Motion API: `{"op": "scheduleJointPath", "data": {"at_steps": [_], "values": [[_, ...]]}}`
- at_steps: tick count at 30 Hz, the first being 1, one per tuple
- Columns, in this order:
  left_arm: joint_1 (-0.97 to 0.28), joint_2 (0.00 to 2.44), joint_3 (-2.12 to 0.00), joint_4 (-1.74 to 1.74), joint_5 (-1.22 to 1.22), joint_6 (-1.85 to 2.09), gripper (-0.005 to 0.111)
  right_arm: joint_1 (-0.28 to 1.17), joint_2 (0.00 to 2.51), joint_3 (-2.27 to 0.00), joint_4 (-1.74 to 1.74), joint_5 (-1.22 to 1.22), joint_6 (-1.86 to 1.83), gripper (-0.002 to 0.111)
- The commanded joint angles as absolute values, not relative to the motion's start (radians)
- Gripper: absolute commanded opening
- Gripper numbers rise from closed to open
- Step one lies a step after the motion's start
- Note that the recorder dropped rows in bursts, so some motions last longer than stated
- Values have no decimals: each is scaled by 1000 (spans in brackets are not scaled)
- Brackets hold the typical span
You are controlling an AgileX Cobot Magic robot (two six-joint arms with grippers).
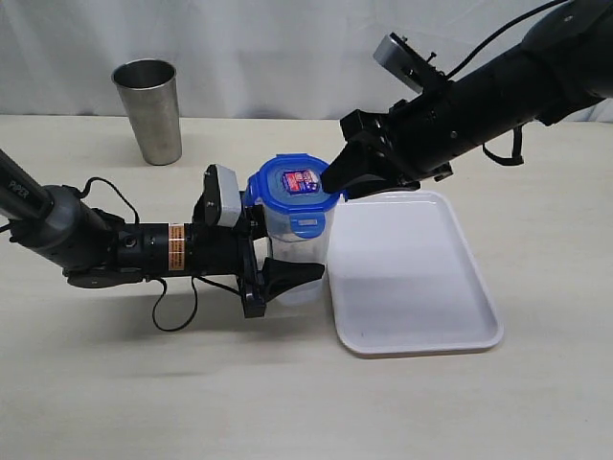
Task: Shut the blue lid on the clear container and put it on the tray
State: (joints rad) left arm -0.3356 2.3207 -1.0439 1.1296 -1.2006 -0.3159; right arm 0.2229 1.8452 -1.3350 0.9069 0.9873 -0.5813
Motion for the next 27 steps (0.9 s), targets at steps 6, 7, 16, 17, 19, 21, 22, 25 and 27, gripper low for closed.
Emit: {"op": "scheduleJointPath", "data": {"at_steps": [6,7,16,17,19,21,22,25,27], "values": [[-336,2314,-1050,1148,-1195,-319,0,226,1858,-1337,924,1008,-590,41],[-336,2314,-1050,1148,-1195,-319,0,229,1858,-1337,926,1008,-590,41],[-336,2314,-1050,1150,-1153,-321,0,277,1887,-1337,916,1001,-582,41],[-336,2314,-1050,1152,-1153,-323,0,277,1892,-1337,899,1004,-569,41],[-336,2314,-1050,1152,-1155,-323,0,282,1906,-1337,861,1016,-550,41],[-336,2314,-1050,1152,-1155,-323,0,282,1920,-1337,826,1022,-533,41],[-336,2314,-1050,1152,-1155,-323,0,282,1929,-1337,818,1022,-528,41],[-336,2314,-1050,1152,-1157,-323,0,282,1947,-1337,820,1026,-531,37],[-336,2314,-1050,1152,-1157,-325,0,282,1957,-1337,828,1026,-542,36]]}}
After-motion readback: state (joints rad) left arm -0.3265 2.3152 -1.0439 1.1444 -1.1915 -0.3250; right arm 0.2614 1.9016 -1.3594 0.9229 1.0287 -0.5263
